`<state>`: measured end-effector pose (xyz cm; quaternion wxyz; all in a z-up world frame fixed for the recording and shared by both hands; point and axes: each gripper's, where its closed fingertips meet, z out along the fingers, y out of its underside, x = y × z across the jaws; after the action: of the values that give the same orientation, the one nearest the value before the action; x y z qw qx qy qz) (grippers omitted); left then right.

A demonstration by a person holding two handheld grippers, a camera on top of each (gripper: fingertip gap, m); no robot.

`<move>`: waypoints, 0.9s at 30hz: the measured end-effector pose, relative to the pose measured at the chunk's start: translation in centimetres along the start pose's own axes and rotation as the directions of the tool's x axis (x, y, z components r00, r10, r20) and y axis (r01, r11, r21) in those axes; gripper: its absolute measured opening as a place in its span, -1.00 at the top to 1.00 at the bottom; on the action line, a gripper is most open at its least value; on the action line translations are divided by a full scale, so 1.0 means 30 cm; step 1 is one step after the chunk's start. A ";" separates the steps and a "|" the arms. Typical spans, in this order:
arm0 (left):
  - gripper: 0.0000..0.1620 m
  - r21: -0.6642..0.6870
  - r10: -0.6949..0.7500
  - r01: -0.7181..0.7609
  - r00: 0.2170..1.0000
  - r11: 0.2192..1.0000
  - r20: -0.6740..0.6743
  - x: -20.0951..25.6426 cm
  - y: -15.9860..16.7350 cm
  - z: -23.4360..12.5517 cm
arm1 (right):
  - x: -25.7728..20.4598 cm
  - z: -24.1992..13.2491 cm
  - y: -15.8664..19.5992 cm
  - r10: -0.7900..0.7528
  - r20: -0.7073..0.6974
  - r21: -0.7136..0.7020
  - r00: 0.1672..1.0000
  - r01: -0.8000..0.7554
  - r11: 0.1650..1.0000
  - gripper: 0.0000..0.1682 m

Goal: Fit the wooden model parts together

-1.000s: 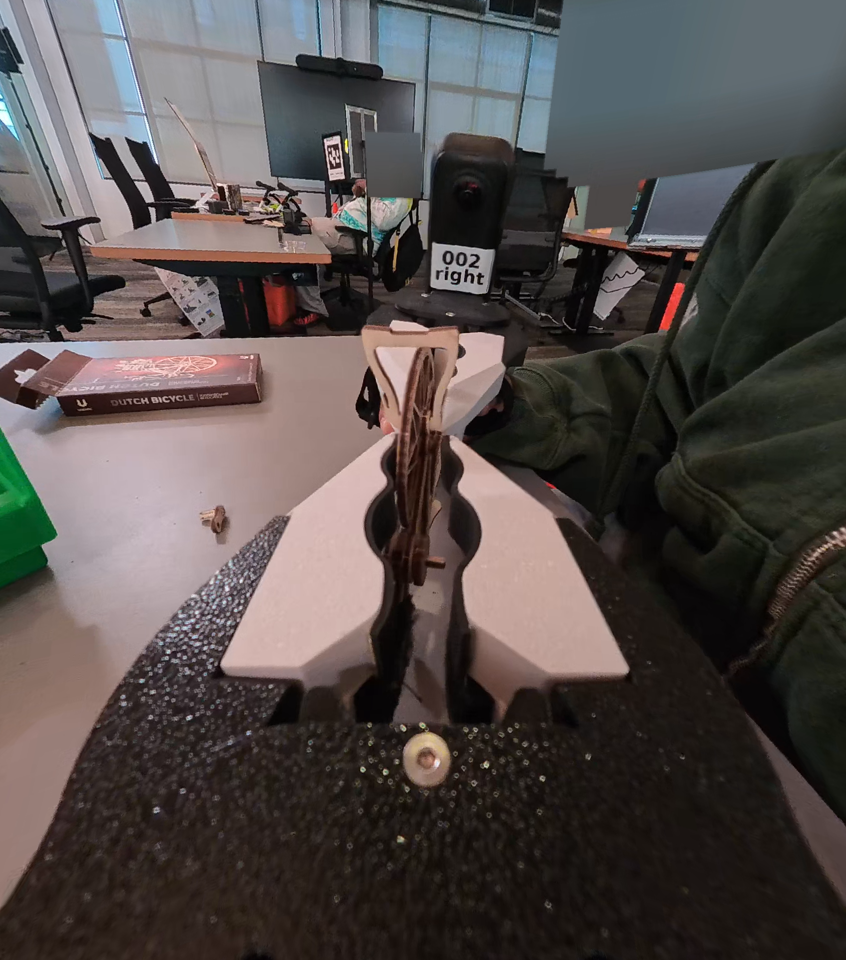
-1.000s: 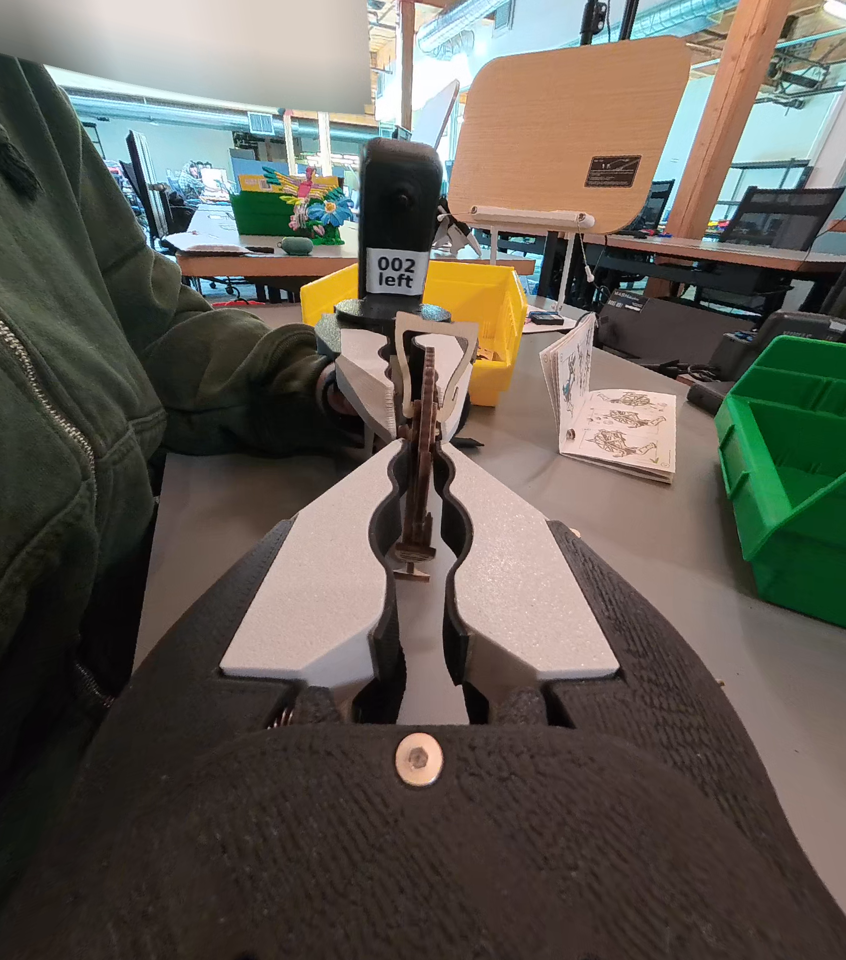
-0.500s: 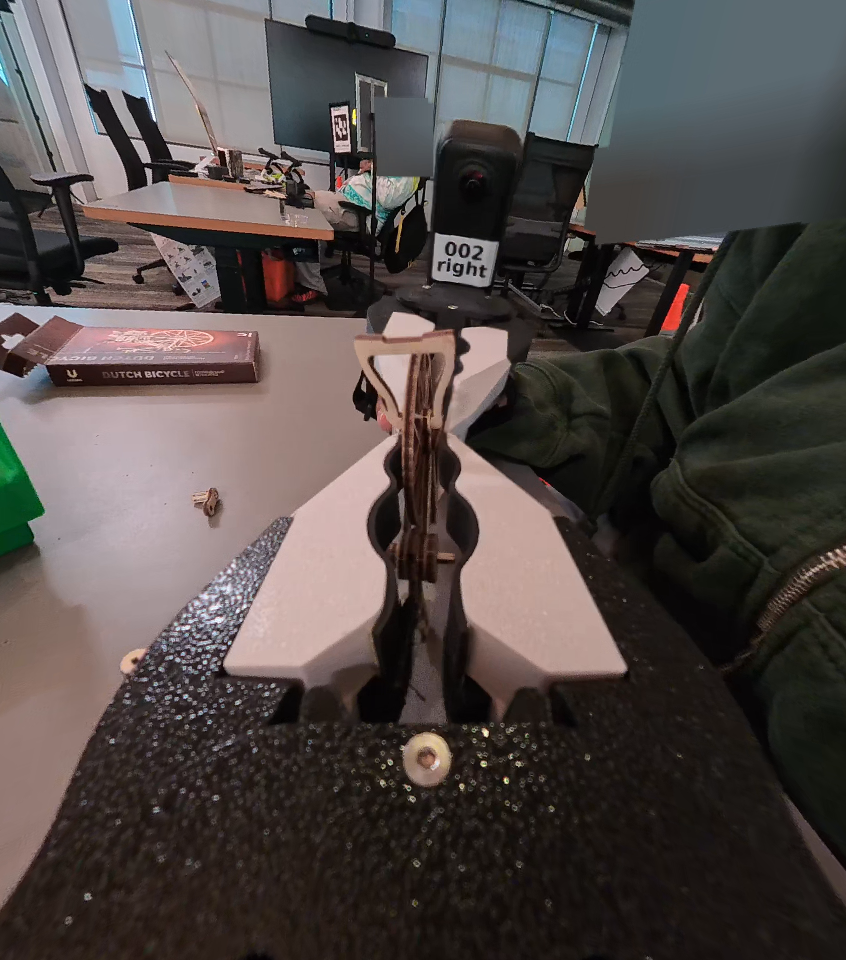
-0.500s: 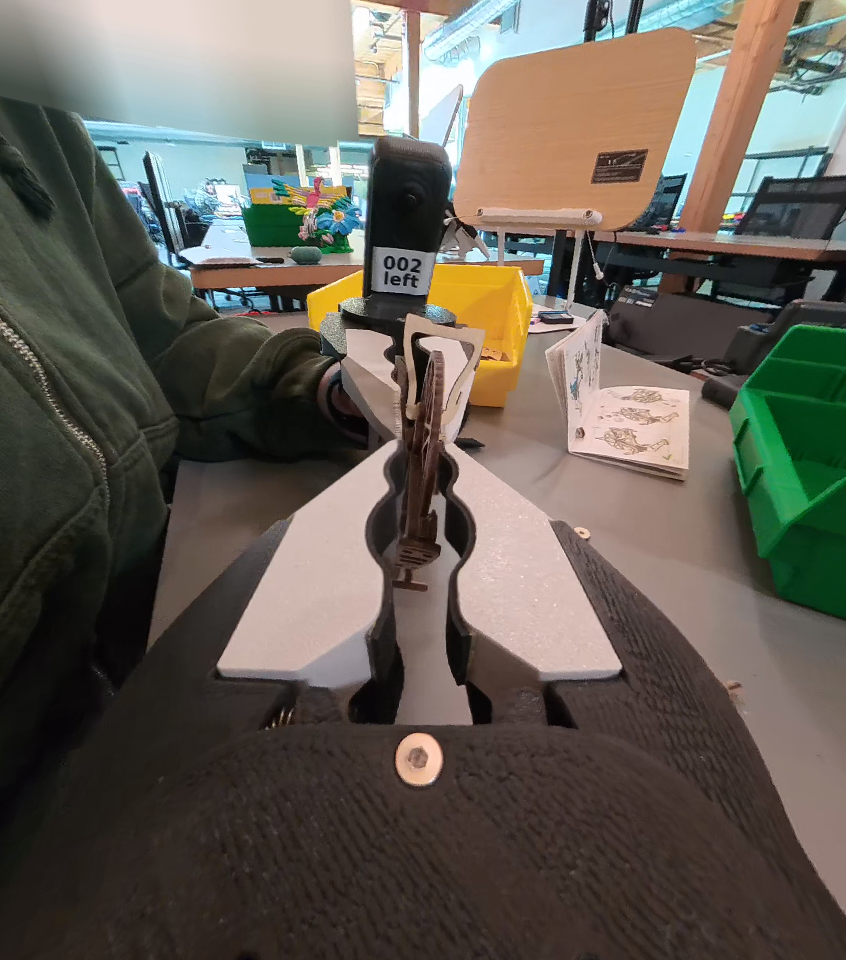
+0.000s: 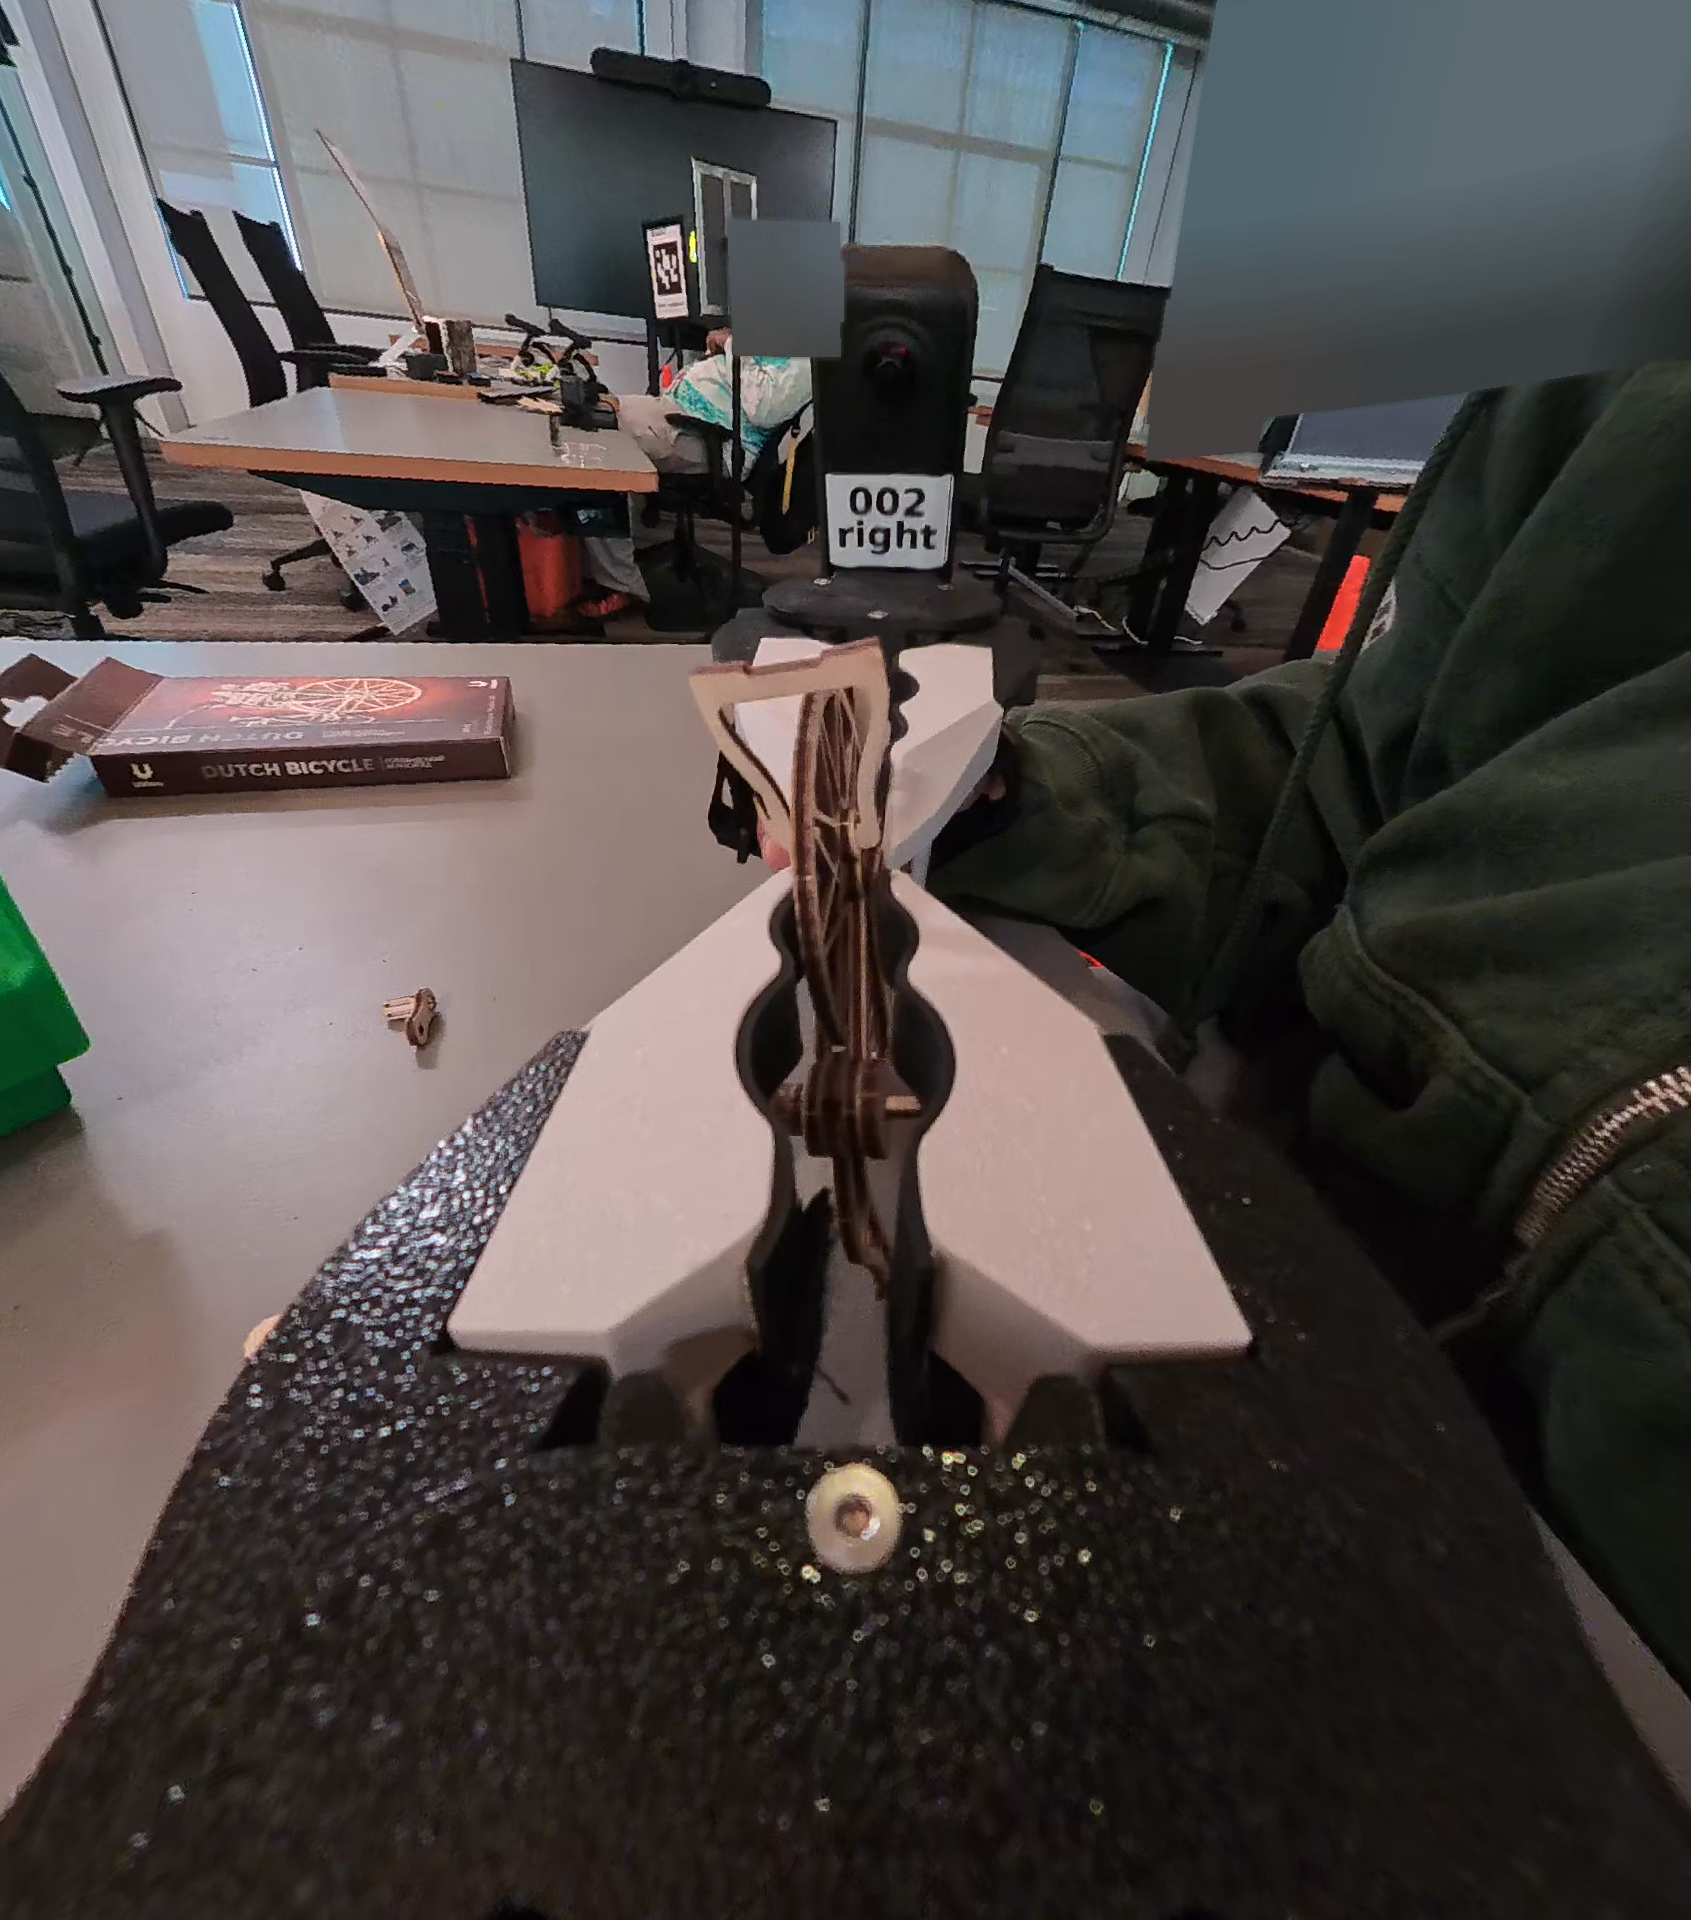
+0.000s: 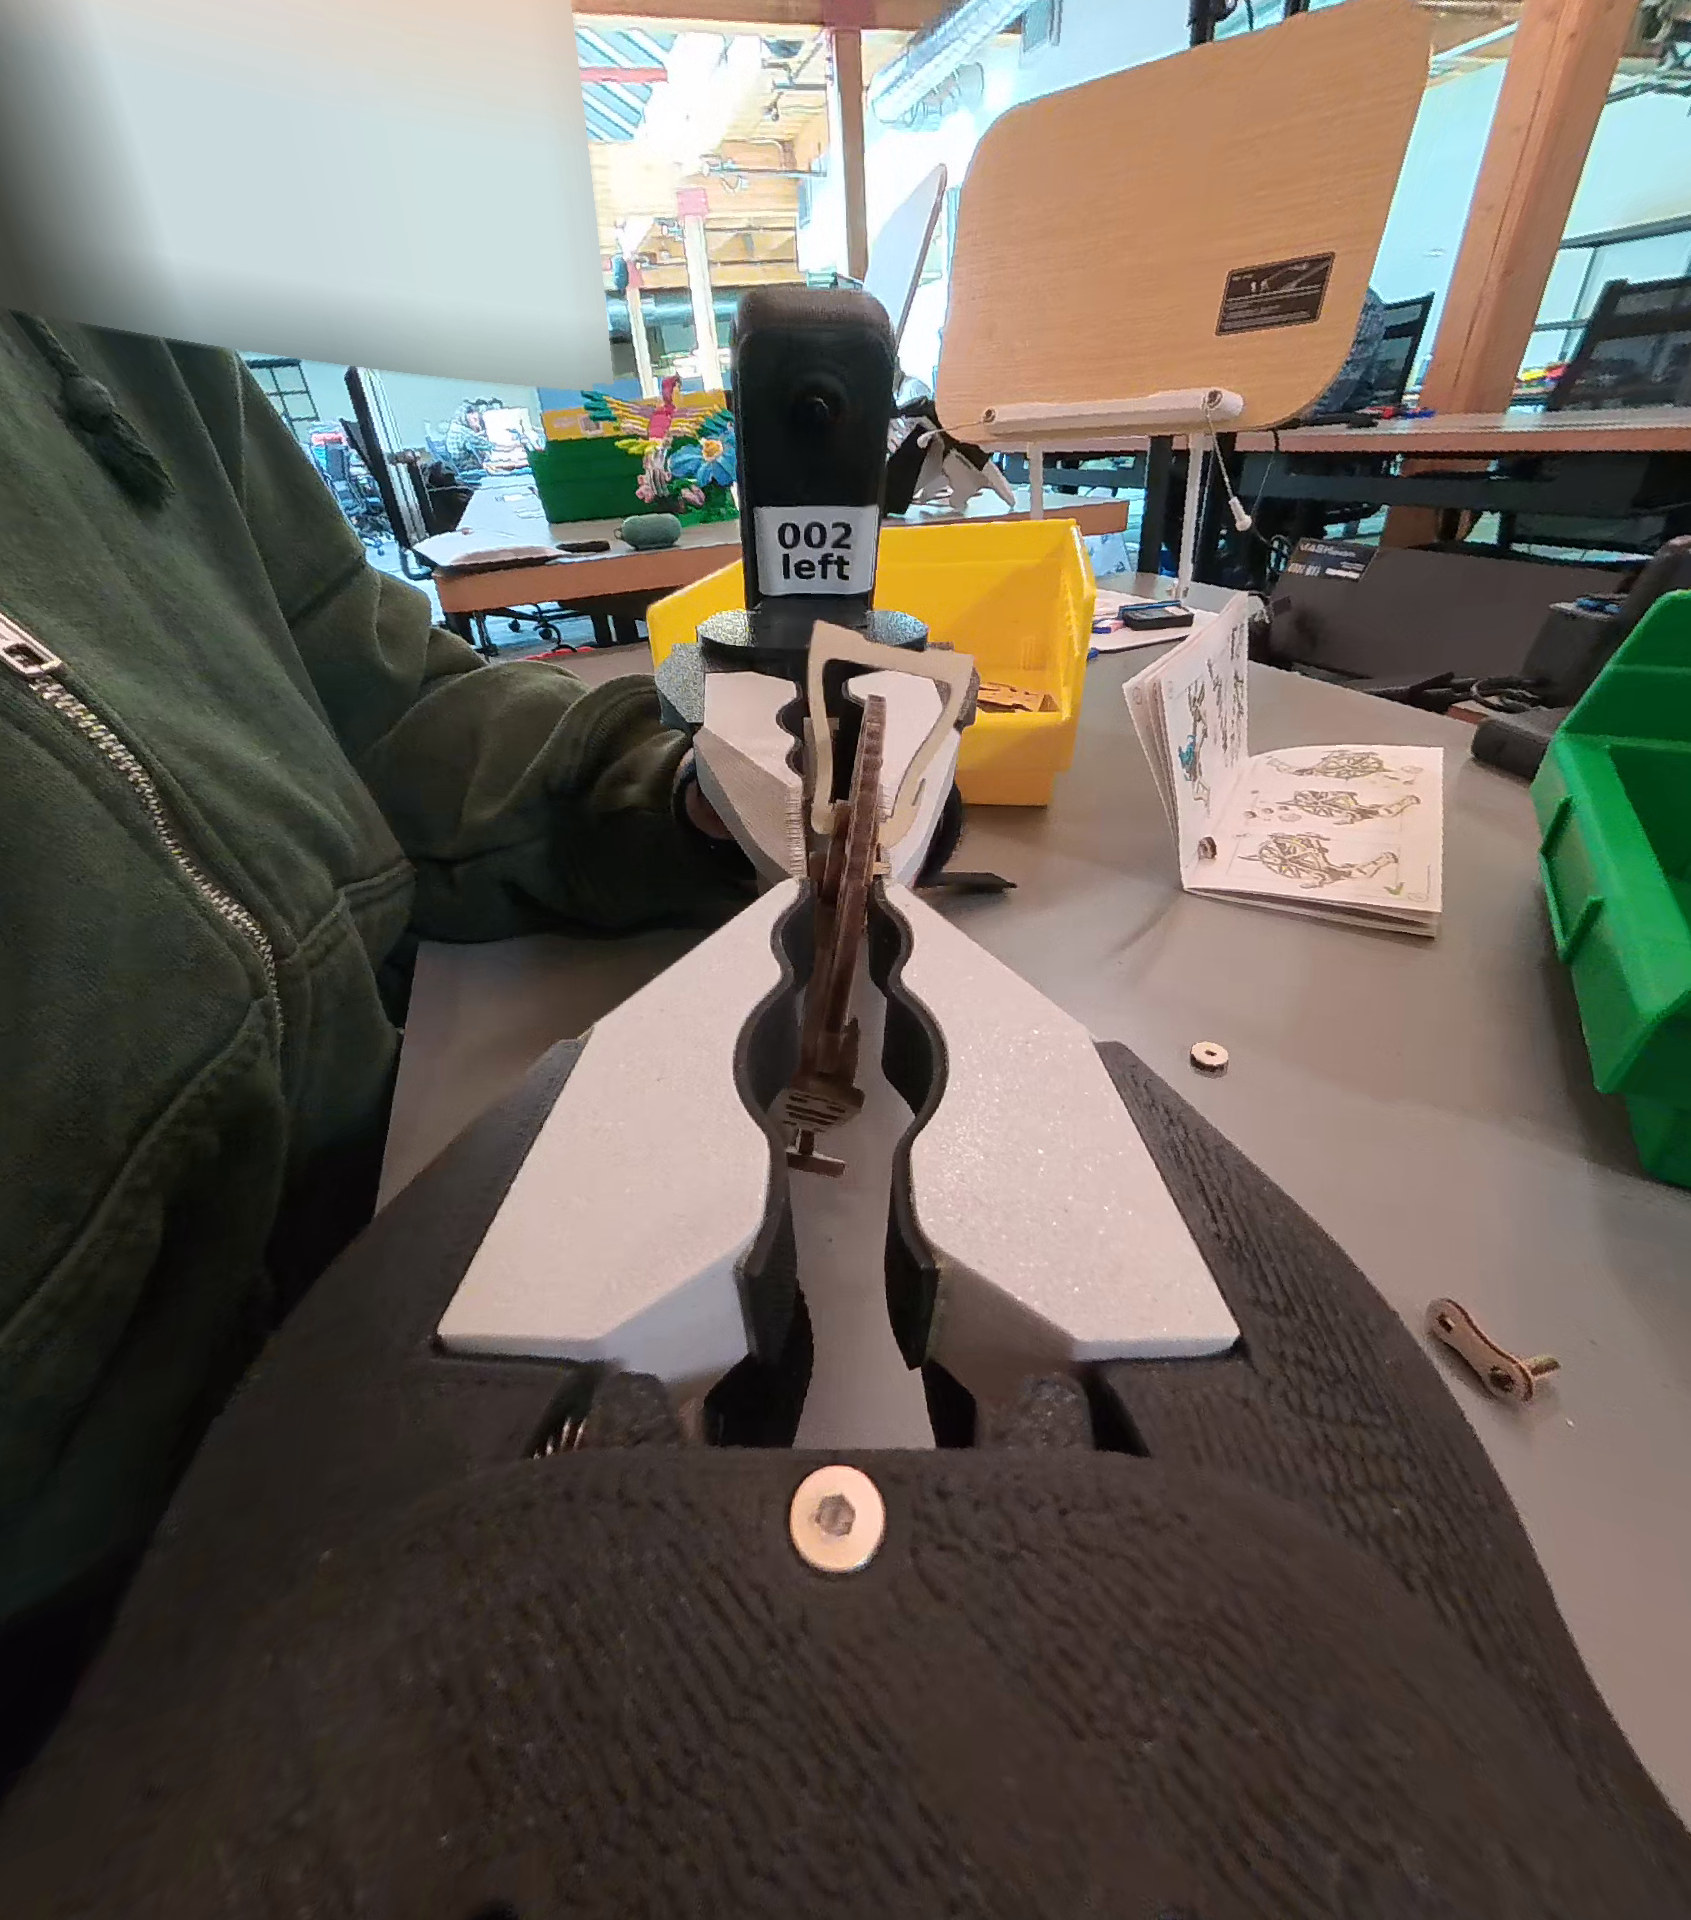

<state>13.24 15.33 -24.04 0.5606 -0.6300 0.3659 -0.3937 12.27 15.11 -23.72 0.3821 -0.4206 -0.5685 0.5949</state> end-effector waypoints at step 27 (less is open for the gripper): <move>0.86 0.044 0.012 -0.014 0.999 0.999 0.051 -0.015 -0.024 -0.006 | 0.011 -0.007 -0.008 -0.122 -0.068 -0.007 0.990 0.122 0.993 0.92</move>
<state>12.90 15.74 -23.34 0.5860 -0.6247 0.3467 -0.3822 12.35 15.52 -23.49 0.4362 -0.4056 -0.5807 0.5550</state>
